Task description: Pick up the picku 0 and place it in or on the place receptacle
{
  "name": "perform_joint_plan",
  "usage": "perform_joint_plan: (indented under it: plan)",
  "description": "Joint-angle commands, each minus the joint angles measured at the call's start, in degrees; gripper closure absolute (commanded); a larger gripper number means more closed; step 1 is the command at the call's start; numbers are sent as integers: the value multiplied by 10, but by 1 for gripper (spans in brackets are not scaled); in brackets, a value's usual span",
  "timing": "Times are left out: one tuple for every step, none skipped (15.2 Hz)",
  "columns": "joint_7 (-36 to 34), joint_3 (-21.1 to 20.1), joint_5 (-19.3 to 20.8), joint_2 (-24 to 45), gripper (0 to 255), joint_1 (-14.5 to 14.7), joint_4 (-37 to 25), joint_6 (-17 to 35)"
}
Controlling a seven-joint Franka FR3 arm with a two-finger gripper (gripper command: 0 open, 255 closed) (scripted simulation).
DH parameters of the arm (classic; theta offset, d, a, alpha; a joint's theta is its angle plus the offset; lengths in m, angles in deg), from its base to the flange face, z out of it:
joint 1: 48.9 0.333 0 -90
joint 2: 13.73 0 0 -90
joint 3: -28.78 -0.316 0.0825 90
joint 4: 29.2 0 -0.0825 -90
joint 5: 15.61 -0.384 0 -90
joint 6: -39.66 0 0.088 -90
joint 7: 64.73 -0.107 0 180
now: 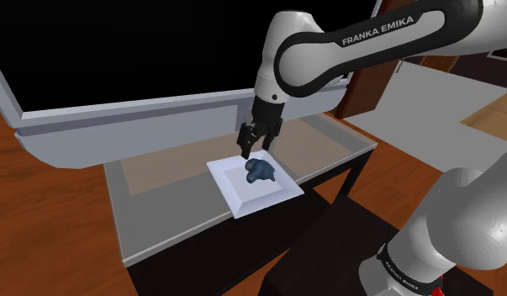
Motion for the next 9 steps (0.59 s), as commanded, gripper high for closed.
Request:
perform_joint_plan:
  plan:
    - [0, 0, 0, 0, 0, 0, 0, 0]
    - [0, 0, 0, 0, 0, 0, 0, 0]
    - [0, 0, 0, 0, 0, 0, 0, 0]
    - [0, 3, 1, -9, 0, -1, -12, -21]
    - [0, 5, 2, -17, 0, -2, -24, -41]
    - [0, 8, 3, -24, 0, -3, -37, -61]
    - [0, 9, 4, -29, 0, -3, -48, -77]
    - [0, 9, 4, -29, 0, -3, -48, -77]
    - [0, 10, 4, -29, 0, -3, -48, -77]
